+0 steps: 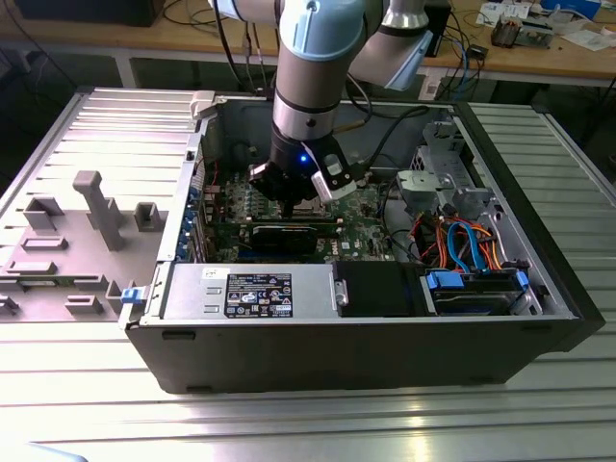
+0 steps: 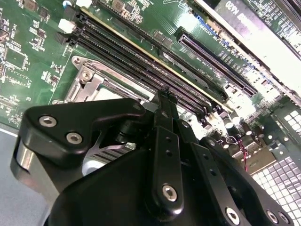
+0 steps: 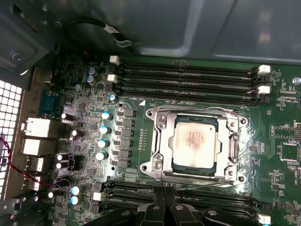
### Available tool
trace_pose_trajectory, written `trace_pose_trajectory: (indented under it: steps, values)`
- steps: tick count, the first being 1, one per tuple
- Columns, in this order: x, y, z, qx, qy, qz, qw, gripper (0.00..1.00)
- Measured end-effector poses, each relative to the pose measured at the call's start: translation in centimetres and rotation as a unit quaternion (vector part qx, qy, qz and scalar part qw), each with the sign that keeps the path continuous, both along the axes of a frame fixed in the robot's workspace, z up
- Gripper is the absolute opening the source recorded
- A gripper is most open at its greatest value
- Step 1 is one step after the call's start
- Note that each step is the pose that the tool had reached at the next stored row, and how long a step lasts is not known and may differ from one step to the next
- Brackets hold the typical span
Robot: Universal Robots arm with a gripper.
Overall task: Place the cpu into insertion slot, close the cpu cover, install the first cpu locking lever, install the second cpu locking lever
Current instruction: 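Install the second cpu locking lever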
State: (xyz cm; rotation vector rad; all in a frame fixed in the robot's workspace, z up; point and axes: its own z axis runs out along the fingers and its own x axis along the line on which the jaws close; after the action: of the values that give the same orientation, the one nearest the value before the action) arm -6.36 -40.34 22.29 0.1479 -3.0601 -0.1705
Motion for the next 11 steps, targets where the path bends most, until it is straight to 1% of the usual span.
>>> trace_pose_trajectory:
  steps: [11]
  values:
    - [0.00,-0.02,-0.08,0.0002,0.0001,0.000,1.00000,0.11]
